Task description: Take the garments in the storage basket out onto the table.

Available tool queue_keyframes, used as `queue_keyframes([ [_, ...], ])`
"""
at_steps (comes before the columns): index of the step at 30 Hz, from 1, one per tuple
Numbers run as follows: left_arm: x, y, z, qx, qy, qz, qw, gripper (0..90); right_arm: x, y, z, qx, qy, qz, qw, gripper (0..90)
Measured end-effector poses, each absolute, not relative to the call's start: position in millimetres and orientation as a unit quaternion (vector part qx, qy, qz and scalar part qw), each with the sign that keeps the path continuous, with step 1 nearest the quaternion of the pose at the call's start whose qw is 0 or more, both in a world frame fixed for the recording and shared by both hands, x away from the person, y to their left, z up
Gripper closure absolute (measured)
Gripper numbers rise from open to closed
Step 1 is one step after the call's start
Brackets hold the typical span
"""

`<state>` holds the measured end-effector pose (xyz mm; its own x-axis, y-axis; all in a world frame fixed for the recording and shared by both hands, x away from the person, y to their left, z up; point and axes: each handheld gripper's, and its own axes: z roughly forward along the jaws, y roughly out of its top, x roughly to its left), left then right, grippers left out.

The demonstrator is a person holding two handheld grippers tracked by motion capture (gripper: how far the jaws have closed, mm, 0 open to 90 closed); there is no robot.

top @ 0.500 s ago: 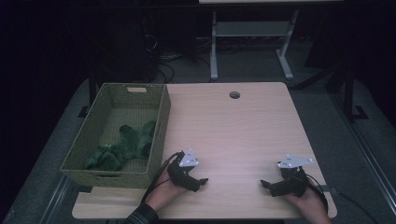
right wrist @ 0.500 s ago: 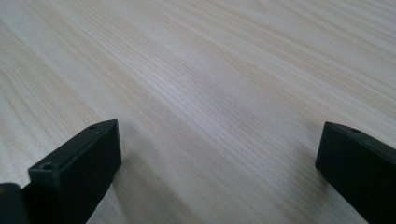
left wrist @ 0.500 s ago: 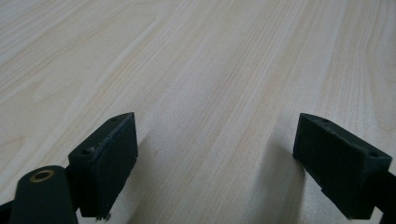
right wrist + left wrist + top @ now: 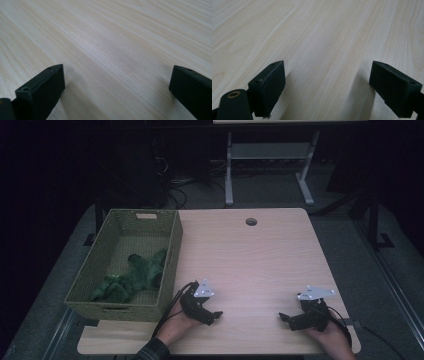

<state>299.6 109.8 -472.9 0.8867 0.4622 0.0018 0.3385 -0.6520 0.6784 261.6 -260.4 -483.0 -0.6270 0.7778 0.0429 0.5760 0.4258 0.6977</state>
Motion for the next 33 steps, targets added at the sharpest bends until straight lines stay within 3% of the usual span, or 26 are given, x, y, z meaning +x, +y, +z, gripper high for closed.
queue_keyframes([
  [33, 304, 112, -437, 0.9, 0.243, 0.071, 0.354, 13.6, 262, -260, -483, 0.407, 0.831, 0.349, 0.145, 0.0],
])
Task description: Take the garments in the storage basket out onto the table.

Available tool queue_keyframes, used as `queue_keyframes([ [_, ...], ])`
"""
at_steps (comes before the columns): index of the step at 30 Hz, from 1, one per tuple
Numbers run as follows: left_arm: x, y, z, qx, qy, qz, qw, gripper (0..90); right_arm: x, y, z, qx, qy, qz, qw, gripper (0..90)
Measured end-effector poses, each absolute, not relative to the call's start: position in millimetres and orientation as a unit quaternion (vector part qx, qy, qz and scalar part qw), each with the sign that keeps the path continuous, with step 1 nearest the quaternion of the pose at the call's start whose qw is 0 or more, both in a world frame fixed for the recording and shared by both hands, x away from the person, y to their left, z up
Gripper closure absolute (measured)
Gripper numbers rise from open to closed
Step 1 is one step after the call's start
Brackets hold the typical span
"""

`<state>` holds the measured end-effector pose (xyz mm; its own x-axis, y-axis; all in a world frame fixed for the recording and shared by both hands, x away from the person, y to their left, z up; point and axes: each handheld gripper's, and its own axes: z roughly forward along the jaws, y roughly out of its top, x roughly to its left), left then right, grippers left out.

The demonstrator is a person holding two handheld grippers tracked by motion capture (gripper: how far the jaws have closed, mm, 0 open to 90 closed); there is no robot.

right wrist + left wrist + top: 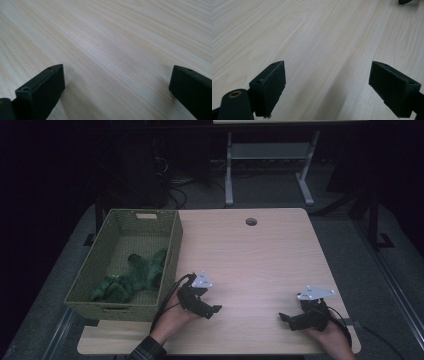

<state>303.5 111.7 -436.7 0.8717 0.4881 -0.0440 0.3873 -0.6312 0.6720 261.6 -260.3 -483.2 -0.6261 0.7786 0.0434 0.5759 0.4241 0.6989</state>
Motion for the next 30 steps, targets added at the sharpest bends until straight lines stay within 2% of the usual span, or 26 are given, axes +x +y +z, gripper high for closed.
queue_keyframes([
  [30, 307, 110, -402, 0.905, 0.233, 0.051, 0.352, 13.7, 262, -260, -483, 0.408, 0.831, 0.349, 0.145, 0.0],
])
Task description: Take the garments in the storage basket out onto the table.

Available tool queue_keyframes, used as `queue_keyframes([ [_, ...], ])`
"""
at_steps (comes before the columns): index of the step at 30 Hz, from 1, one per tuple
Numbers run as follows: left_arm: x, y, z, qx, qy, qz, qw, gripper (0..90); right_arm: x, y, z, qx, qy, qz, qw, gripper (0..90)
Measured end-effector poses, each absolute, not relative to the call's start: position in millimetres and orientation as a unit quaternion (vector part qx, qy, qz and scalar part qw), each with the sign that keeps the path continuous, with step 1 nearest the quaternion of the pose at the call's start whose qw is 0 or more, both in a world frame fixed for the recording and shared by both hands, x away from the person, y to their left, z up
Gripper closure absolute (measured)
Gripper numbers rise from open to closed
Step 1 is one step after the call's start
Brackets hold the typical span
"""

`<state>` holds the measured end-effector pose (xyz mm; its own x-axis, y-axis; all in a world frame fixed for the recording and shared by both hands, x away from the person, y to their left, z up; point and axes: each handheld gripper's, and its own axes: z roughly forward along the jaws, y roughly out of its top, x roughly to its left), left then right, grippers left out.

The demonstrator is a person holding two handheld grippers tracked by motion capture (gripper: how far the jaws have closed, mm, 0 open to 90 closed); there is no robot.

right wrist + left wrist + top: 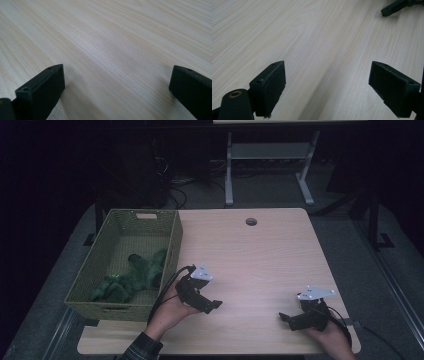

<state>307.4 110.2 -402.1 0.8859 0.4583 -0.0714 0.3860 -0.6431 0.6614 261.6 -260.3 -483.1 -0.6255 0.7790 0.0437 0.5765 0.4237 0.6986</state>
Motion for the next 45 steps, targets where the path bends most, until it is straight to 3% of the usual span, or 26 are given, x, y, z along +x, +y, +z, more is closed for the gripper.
queue_keyframes([
  [25, 322, 118, -372, 0.914, 0.218, 0.052, 0.337, 13.7, 262, -260, -483, 0.407, 0.831, 0.349, 0.145, 0.0],
  [45, 336, 148, -344, 0.918, 0.231, 0.065, 0.316, 14.1, 262, -260, -483, 0.407, 0.831, 0.35, 0.146, 0.0],
])
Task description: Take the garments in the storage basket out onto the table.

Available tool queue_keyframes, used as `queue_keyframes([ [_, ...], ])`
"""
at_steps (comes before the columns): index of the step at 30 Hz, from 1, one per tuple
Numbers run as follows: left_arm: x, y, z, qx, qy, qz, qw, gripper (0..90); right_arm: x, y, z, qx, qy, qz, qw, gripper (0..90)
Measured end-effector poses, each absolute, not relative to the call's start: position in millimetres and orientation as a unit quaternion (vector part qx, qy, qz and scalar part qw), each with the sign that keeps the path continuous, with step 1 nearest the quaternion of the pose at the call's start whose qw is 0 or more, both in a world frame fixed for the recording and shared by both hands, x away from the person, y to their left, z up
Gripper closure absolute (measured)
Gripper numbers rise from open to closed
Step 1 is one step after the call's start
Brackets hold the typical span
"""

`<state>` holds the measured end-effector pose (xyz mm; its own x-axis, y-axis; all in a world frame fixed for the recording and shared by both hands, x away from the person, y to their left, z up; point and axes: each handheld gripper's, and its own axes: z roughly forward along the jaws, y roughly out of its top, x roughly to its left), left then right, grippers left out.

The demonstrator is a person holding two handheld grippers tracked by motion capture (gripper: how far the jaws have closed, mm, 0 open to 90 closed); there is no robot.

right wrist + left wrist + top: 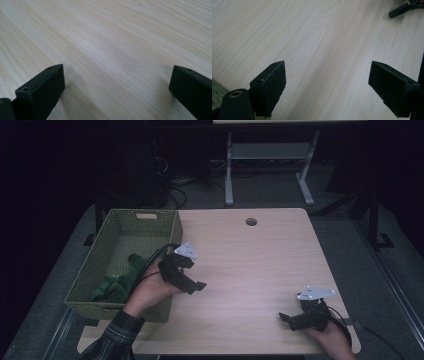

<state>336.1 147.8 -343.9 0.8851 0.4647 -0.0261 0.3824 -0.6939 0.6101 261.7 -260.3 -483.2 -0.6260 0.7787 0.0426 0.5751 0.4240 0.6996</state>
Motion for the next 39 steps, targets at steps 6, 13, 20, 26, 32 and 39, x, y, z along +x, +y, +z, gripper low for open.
queue_keyframes([
  [6, 338, 160, -337, 0.915, 0.241, 0.072, 0.316, 14.1, 262, -260, -483, 0.408, 0.831, 0.35, 0.146, 0.0],
  [13, 340, 176, -327, 0.909, 0.254, 0.087, 0.32, 14.2, 262, -260, -483, 0.407, 0.832, 0.349, 0.145, 0.0],
  [20, 340, 195, -319, 0.903, 0.269, 0.102, 0.32, 14.2, 262, -260, -483, 0.407, 0.832, 0.349, 0.145, 0.0],
  [26, 340, 213, -314, 0.896, 0.286, 0.114, 0.321, 14.3, 262, -260, -483, 0.407, 0.832, 0.349, 0.145, 0.0],
  [32, 340, 232, -311, 0.888, 0.302, 0.126, 0.323, 15.3, 262, -260, -483, 0.407, 0.831, 0.349, 0.145, 0.0],
  [39, 339, 257, -315, 0.879, 0.325, 0.135, 0.323, 15.6, 262, -260, -483, 0.407, 0.831, 0.349, 0.145, 0.0],
])
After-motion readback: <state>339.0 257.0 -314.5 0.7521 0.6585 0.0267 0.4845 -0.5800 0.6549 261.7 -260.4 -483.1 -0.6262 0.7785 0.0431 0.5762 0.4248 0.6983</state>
